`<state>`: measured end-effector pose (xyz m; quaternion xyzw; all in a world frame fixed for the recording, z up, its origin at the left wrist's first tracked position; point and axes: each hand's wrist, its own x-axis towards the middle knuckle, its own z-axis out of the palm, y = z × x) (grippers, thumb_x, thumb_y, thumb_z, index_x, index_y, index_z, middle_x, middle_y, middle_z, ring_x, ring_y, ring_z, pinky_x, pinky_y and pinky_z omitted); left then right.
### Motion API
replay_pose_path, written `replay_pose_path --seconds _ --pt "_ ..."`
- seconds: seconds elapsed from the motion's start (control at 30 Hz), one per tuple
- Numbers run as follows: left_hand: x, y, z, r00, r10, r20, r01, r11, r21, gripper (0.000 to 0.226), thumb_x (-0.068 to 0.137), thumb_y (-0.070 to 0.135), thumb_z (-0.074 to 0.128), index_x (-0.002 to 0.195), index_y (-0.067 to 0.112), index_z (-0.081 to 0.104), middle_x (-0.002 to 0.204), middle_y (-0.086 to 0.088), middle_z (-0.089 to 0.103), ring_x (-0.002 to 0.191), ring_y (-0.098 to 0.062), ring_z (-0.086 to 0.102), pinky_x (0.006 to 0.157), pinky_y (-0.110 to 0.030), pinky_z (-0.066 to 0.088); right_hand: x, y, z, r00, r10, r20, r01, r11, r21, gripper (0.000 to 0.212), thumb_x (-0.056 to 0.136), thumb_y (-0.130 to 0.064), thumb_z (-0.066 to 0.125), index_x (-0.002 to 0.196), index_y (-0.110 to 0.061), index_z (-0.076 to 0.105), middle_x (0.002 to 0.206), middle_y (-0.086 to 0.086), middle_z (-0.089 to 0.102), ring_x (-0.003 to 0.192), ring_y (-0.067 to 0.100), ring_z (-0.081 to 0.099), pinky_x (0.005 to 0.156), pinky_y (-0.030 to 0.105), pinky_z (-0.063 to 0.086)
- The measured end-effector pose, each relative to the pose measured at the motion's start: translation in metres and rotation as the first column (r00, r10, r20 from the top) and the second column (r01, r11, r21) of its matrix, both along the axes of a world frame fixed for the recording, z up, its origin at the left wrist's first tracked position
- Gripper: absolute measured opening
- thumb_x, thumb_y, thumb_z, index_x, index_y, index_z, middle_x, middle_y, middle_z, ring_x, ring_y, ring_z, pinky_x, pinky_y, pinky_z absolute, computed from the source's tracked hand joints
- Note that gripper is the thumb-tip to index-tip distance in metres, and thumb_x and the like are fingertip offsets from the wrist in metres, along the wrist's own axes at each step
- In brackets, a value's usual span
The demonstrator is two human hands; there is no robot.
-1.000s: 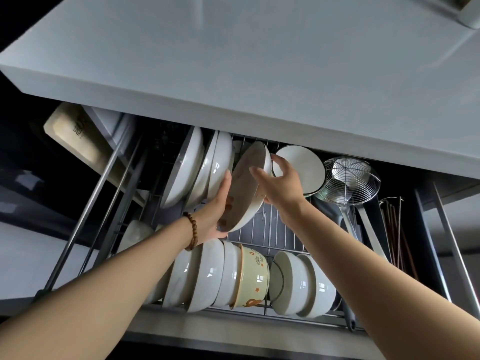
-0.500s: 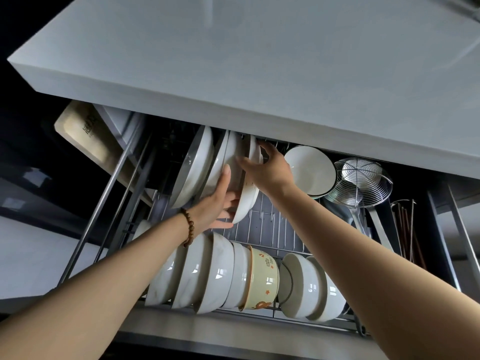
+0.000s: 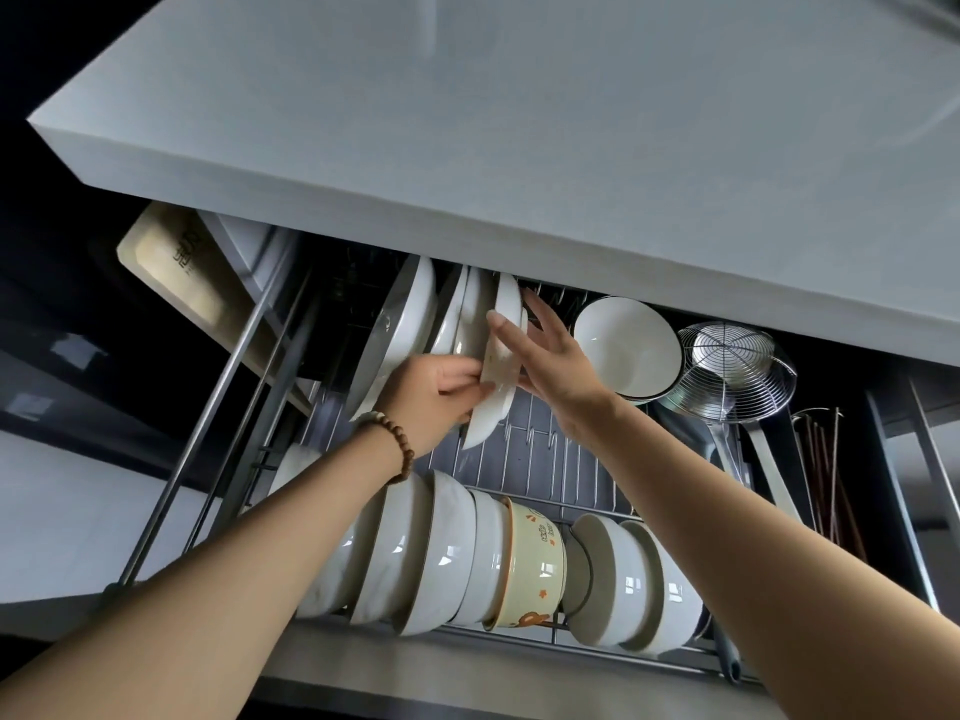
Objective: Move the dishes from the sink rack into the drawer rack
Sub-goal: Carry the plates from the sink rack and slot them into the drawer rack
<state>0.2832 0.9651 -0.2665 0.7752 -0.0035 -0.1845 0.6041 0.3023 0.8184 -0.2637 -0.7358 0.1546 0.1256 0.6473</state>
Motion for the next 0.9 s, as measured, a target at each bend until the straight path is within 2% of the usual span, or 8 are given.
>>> replay_pose_path --seconds 0.13,0.23,0.3,0.4,0.5,0.7,0.77,0.9 --pt "0.004 -0.006 0.006 0.994 0.109 -0.005 -0.108 0.984 -0.138 0.029 0.085 0.002 0.063 0.078 0.03 0.067 0.079 0.012 0.072 0.067 0.001 0.068 0.065 -0.018 0.057 -0.004 0.002 -0.012 1.0 0.017 -0.01 -0.016 0.996 0.091 0.077 0.086 -0.043 0.065 0.15 -0.033 0.023 0.154 -0.002 0.032 0.138 0.015 0.038 0.112 0.035 0.032" --pt "0.004 -0.009 0.002 0.987 0.16 0.017 -0.157 0.982 -0.107 0.022 0.082 0.003 0.067 0.099 0.016 0.07 0.092 0.003 0.069 0.078 -0.005 0.068 0.071 -0.023 0.058 -0.003 0.002 -0.015 1.0 0.004 0.012 -0.005 0.992 0.126 0.074 0.089 -0.036 0.063 0.15 -0.03 0.022 0.156 -0.001 0.03 0.138 0.015 0.037 0.109 0.031 0.033" --pt "0.004 -0.008 0.001 0.987 0.157 0.038 -0.155 0.986 -0.061 0.03 0.081 0.002 0.068 0.11 0.009 0.067 0.095 0.002 0.067 0.085 -0.007 0.067 0.078 -0.025 0.056 -0.003 0.001 -0.017 1.0 0.006 0.014 -0.008 0.99 0.139 0.076 0.088 -0.036 0.064 0.15 -0.031 0.022 0.156 -0.001 0.029 0.14 0.015 0.034 0.114 0.037 0.029" --pt "0.005 -0.002 0.004 0.992 0.089 0.085 -0.092 0.995 0.032 0.031 0.079 0.006 0.071 0.109 0.013 0.068 0.093 0.007 0.067 0.083 0.003 0.064 0.084 -0.017 0.052 -0.003 0.0 -0.02 1.0 0.005 0.001 -0.006 0.988 0.152 0.076 0.086 -0.039 0.065 0.149 -0.034 0.022 0.156 -0.003 0.029 0.14 0.016 0.034 0.116 0.042 0.027" --pt "0.006 0.005 0.006 0.998 0.036 0.052 -0.041 0.995 0.092 0.031 0.076 0.014 0.075 0.107 0.012 0.07 0.094 0.007 0.068 0.079 0.009 0.061 0.078 -0.008 0.051 -0.003 -0.003 -0.018 1.0 0.006 -0.018 -0.003 0.985 0.173 0.071 0.089 -0.044 0.059 0.149 -0.034 0.024 0.155 -0.005 0.029 0.14 0.015 0.034 0.111 0.033 0.03" --pt "0.006 0.011 0.006 0.998 0.06 0.015 -0.061 0.994 0.095 0.026 0.076 0.018 0.075 0.102 0.017 0.071 0.096 -0.001 0.073 0.081 -0.003 0.067 0.084 -0.022 0.054 -0.005 -0.006 -0.023 0.997 0.071 -0.023 -0.066 0.981 0.181 0.089 0.077 -0.051 0.07 0.15 -0.036 0.021 0.153 -0.001 0.036 0.138 0.016 0.038 0.114 0.042 0.03" --pt "0.006 0.011 0.006 0.998 0.06 0.017 -0.061 0.993 0.101 0.024 0.077 0.018 0.074 0.101 0.018 0.071 0.095 -0.002 0.073 0.078 -0.002 0.066 0.08 -0.018 0.053 -0.008 -0.008 -0.022 0.997 0.078 -0.026 -0.073 0.983 0.171 0.083 0.082 -0.046 0.068 0.15 -0.035 0.021 0.153 0.0 0.036 0.137 0.017 0.04 0.114 0.044 0.031" --pt "0.003 0.014 0.012 0.997 0.071 -0.013 -0.069 0.992 0.11 0.022 0.077 0.022 0.074 0.099 0.023 0.069 0.096 0.0 0.073 0.089 -0.01 0.067 0.088 -0.032 0.053 -0.02 -0.018 -0.008 0.998 0.06 -0.027 -0.058 0.996 0.072 0.067 0.092 -0.034 0.058 0.15 -0.03 0.024 0.156 0.004 0.027 0.139 0.017 0.034 0.107 0.034 0.036"
